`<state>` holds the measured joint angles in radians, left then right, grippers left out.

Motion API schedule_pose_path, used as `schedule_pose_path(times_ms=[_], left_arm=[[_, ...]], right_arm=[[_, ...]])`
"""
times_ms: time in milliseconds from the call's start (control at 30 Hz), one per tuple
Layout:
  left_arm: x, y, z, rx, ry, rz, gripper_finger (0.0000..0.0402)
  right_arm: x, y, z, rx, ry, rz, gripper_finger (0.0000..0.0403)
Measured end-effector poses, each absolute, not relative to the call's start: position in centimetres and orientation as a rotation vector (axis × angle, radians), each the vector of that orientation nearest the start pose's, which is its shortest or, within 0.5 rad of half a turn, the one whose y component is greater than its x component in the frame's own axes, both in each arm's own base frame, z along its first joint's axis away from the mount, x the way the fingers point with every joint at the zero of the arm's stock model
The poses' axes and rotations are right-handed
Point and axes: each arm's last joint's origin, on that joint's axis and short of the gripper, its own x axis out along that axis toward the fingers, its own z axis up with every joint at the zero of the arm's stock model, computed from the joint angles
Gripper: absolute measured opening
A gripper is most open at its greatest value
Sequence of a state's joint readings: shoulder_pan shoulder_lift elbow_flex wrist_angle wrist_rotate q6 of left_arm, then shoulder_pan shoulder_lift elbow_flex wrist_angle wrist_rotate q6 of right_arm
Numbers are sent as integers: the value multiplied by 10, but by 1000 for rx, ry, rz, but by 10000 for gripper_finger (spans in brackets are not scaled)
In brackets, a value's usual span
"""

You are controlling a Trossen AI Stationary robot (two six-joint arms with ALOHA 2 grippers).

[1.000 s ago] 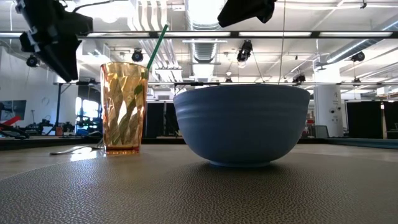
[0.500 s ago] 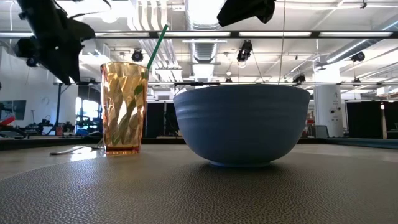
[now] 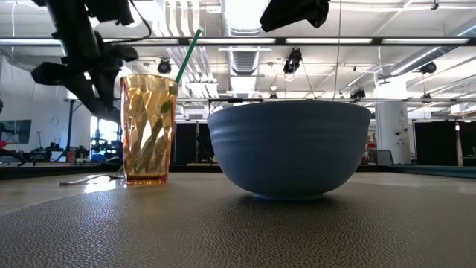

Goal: Pick & Place Utensil
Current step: Put the silver fork into the blue bowl

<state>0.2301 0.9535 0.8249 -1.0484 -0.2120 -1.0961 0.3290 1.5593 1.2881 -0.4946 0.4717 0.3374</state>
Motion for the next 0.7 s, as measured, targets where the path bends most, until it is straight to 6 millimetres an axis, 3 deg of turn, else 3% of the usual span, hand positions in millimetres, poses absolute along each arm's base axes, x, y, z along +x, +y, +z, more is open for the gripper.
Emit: schedule_pose_path(times_ms=[367,700], left_arm=[[168,53,209,-1131,869,998,149],[177,56,193,-1109,941,1027,149]], right_arm=[[318,95,290,-7,738,-260,68],[319,95,286,-13,757,-264,68]])
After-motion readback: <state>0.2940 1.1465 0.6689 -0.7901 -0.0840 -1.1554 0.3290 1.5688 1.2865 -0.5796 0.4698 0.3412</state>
